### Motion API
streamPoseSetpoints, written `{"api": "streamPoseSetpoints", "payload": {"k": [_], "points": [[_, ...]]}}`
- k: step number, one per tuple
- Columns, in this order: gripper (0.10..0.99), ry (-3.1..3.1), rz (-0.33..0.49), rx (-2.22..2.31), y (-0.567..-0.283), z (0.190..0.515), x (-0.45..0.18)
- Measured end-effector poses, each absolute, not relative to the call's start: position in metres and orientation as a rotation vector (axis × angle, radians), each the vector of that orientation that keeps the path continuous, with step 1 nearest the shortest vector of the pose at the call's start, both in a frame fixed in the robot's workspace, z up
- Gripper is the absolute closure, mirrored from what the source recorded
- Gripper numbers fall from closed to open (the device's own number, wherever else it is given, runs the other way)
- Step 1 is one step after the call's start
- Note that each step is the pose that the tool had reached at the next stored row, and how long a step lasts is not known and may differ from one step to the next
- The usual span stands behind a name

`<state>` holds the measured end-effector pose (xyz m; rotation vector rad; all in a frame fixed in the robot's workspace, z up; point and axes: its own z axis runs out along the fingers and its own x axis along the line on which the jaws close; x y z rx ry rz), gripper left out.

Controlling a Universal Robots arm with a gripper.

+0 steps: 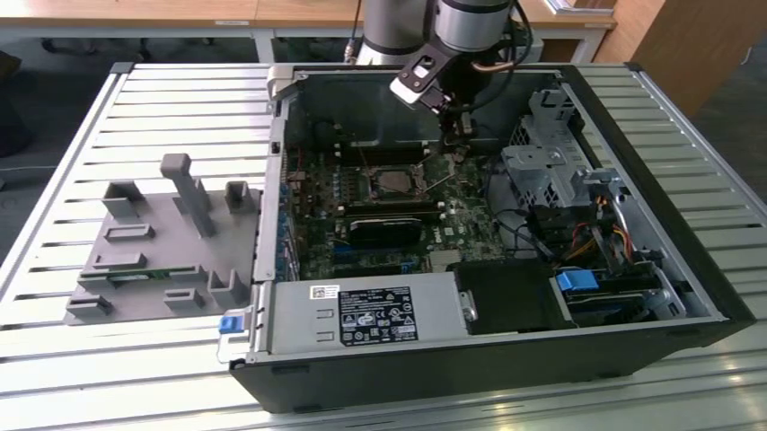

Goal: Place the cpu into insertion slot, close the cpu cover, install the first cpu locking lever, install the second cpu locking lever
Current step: 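Close the cpu cover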

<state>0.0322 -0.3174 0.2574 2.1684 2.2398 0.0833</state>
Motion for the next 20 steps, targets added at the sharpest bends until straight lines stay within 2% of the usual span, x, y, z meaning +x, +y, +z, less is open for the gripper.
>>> {"api": "streamPoseSetpoints", "payload": {"k": [20], "points": [[0.980,2.228,0.083,2.180,-0.315,0.254,0.051]]}}
